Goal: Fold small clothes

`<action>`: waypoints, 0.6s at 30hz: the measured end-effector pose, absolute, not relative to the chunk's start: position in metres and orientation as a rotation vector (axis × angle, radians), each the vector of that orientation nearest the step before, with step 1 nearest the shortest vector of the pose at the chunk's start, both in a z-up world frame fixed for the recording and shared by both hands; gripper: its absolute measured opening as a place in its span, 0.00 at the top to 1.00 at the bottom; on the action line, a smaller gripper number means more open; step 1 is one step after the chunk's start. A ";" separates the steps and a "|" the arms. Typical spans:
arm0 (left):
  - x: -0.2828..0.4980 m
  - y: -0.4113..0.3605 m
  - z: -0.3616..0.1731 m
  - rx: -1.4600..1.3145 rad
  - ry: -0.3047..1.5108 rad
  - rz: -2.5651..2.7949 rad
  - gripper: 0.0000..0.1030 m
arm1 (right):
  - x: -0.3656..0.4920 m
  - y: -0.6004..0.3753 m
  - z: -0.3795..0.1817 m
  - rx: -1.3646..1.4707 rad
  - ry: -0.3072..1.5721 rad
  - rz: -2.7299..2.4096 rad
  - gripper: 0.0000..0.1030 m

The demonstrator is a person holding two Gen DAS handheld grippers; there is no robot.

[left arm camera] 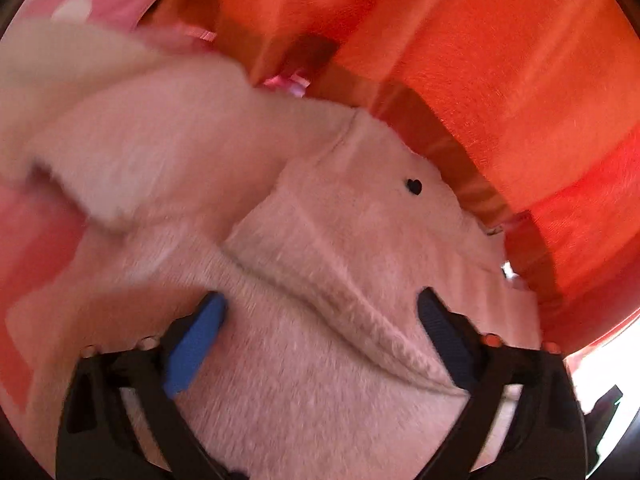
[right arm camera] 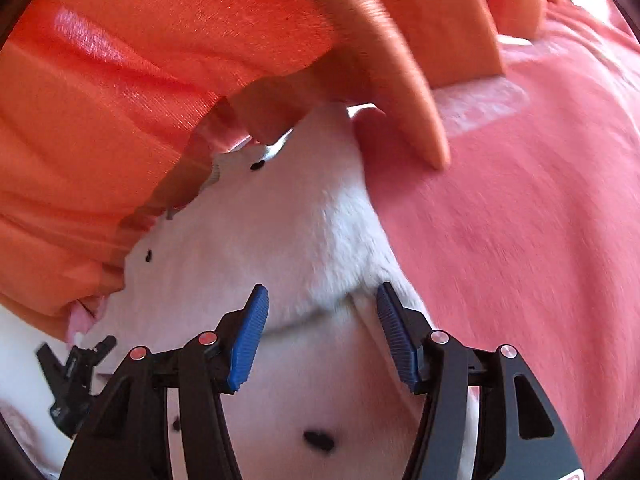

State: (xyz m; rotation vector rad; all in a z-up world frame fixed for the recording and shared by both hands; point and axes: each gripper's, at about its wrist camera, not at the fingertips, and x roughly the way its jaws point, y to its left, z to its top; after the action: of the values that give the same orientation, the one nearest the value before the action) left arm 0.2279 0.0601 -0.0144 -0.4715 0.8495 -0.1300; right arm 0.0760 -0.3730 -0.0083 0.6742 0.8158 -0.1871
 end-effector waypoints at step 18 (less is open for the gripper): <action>0.238 0.075 -0.021 -0.519 0.828 -0.163 0.85 | 0.072 -0.379 0.014 0.452 0.786 -0.316 0.96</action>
State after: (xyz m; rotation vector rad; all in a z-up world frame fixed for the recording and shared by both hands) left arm 0.2385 0.0754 -0.0215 -0.5195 0.8277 -0.1628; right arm 0.0723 -0.3788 0.0142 0.4516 0.7865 -0.3158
